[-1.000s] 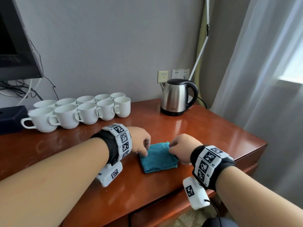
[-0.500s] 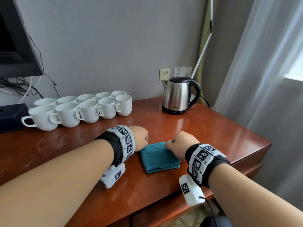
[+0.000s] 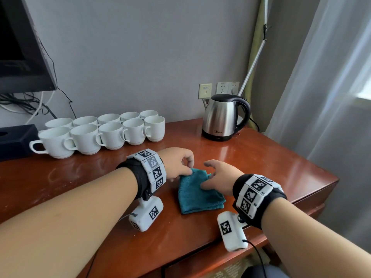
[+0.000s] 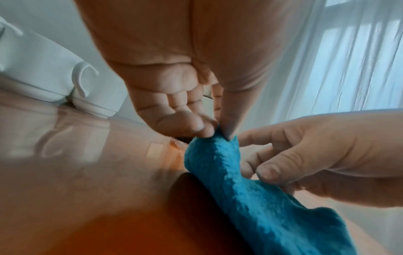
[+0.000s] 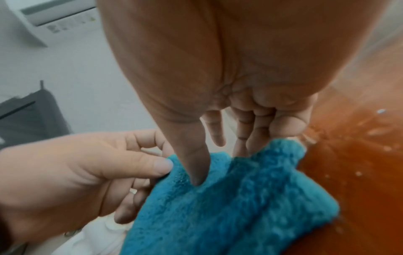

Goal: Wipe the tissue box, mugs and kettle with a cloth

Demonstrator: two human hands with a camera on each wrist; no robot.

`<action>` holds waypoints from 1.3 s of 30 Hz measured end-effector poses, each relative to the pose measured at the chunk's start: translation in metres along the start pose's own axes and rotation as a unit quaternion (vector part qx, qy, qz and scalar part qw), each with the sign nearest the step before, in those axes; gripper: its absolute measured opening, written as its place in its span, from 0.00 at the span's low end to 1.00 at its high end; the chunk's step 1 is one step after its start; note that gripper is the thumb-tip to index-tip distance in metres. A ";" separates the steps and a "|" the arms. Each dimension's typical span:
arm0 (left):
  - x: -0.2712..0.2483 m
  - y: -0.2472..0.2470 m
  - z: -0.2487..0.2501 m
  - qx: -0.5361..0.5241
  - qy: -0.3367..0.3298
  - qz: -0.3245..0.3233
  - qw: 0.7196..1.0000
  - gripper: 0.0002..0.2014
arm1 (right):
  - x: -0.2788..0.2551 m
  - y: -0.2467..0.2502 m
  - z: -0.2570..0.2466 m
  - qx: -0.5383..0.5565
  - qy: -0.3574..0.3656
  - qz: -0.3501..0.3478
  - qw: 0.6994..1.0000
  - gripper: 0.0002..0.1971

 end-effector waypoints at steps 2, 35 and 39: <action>0.000 -0.004 -0.003 0.007 0.009 0.001 1.000 0.05 | 0.002 0.002 0.004 0.017 -0.011 0.007 1.000 0.35; -0.037 -0.007 0.001 0.133 0.104 -0.100 0.981 0.28 | -0.018 0.021 -0.029 0.231 -0.085 0.023 0.969 0.08; -0.034 0.013 0.003 0.138 0.095 -0.072 0.983 0.21 | -0.023 0.023 -0.035 0.378 -0.089 0.032 0.921 0.17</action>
Point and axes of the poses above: each hand's wrist, its own x-axis towards the middle knuckle, its own y-axis out of the back of the hand, z = x × y, the point moved 7 cm from there along x, towards the middle knuckle, and after that the axes turned 14 degrees about z, right-handed, at the moved point
